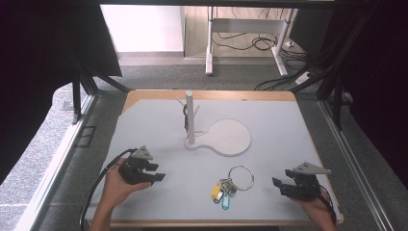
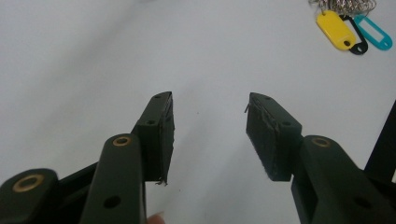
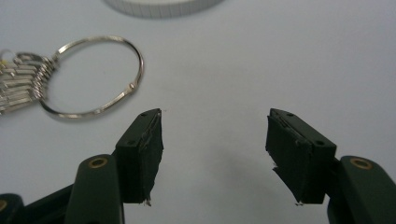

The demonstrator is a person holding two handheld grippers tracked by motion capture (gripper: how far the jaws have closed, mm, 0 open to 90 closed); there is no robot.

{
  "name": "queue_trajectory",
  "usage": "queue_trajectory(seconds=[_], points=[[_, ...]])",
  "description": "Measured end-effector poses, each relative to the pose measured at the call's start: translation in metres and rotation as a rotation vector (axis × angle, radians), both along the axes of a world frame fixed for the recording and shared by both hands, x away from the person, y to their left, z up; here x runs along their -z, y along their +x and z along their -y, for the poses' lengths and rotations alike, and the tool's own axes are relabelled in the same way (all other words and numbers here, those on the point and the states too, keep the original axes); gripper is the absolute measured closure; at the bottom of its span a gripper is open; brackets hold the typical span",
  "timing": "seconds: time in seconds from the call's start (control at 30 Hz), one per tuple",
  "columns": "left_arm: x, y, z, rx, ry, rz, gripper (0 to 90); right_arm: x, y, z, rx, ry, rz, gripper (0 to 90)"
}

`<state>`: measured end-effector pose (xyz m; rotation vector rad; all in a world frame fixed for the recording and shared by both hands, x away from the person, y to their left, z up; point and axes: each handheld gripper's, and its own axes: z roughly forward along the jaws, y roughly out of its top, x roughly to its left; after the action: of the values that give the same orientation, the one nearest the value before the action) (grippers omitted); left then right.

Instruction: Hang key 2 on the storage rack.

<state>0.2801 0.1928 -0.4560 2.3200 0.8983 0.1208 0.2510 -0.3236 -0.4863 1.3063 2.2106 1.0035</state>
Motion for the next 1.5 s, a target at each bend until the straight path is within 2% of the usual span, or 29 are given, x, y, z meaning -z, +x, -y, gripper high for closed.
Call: queue_trajectory(seconds=[0.07,0.17,0.2,0.23,0.27,0.3,0.33,0.37,0.43,0.6,0.67,0.7,0.73,0.8,0.87,0.9,0.93,0.97,1.1,1.13,1.17,1.37,1.47,1.5], points=[[-0.003,-0.003,-0.001,0.000,-0.017,0.005,51.4,-0.007,0.004,-0.003,0.004,0.003,0.027,36.4],[-0.004,-0.004,-0.002,0.008,-0.009,0.007,51.3,-0.011,0.008,-0.007,0.006,-0.029,0.022,37.3],[-0.004,-0.005,-0.001,0.004,-0.013,0.005,51.0,-0.018,0.014,-0.010,-0.012,-0.042,0.008,39.1],[-0.003,-0.005,-0.001,0.004,-0.014,0.003,51.0,-0.018,0.014,-0.010,-0.012,-0.042,0.008,39.1],[-0.003,-0.005,0.000,0.004,-0.014,0.003,50.9,-0.026,0.020,-0.015,-0.044,-0.063,-0.011,39.4],[-0.003,-0.005,0.000,0.008,-0.013,0.005,50.9,-0.026,0.020,-0.015,-0.044,-0.063,-0.011,39.4],[-0.003,-0.005,0.000,0.011,-0.014,0.006,50.8,-0.034,0.026,-0.020,-0.083,-0.090,-0.031,39.9],[-0.003,-0.005,0.000,0.014,-0.014,0.006,50.8,-0.034,0.026,-0.020,-0.083,-0.090,-0.031,39.9],[-0.004,-0.006,0.001,0.017,-0.018,0.003,50.6,-0.046,0.036,-0.029,-0.127,-0.117,-0.060,40.5],[-0.004,-0.010,0.003,0.027,-0.034,0.001,50.1,-0.061,0.050,-0.041,-0.166,-0.119,-0.082,42.9],[-0.005,-0.011,0.004,0.023,-0.034,0.001,50.0,-0.068,0.062,-0.050,-0.198,-0.132,-0.120,44.0],[-0.005,-0.011,0.004,0.023,-0.034,0.001,50.0,-0.068,0.062,-0.050,-0.198,-0.132,-0.120,44.0],[-0.005,-0.012,0.003,0.024,-0.035,0.000,50.0,-0.070,0.069,-0.057,-0.215,-0.154,-0.143,46.4],[-0.006,-0.012,0.002,0.023,-0.029,0.012,50.0,-0.071,0.072,-0.060,-0.215,-0.167,-0.147,48.4],[-0.007,-0.012,0.001,0.009,-0.041,0.013,50.2,-0.071,0.079,-0.067,-0.221,-0.185,-0.158,50.5],[-0.007,-0.012,0.001,0.005,-0.040,0.012,50.2,-0.071,0.083,-0.073,-0.233,-0.195,-0.181,52.0],[-0.006,-0.012,0.001,0.002,-0.036,0.013,50.2,-0.071,0.083,-0.073,-0.233,-0.195,-0.181,52.0],[-0.006,-0.012,0.002,0.003,-0.033,0.013,50.2,-0.070,0.087,-0.079,-0.246,-0.210,-0.206,53.8],[-0.004,-0.012,0.003,0.002,-0.038,0.010,50.1,-0.063,0.093,-0.092,-0.285,-0.256,-0.260,57.6],[-0.004,-0.012,0.003,0.002,-0.038,0.010,50.1,-0.063,0.093,-0.092,-0.285,-0.256,-0.260,57.6],[-0.005,-0.012,0.002,0.011,-0.027,0.008,50.1,-0.058,0.094,-0.097,-0.304,-0.284,-0.283,59.2],[-0.004,-0.013,-0.001,-0.010,-0.045,0.003,50.0,-0.044,0.099,-0.106,-0.288,-0.324,-0.377,65.0],[-0.005,-0.013,-0.006,-0.012,-0.042,0.006,50.0,-0.040,0.099,-0.108,-0.291,-0.331,-0.399,66.6],[-0.005,-0.013,-0.007,-0.013,-0.039,0.005,50.0,-0.036,0.099,-0.109,-0.287,-0.338,-0.423,68.0]])
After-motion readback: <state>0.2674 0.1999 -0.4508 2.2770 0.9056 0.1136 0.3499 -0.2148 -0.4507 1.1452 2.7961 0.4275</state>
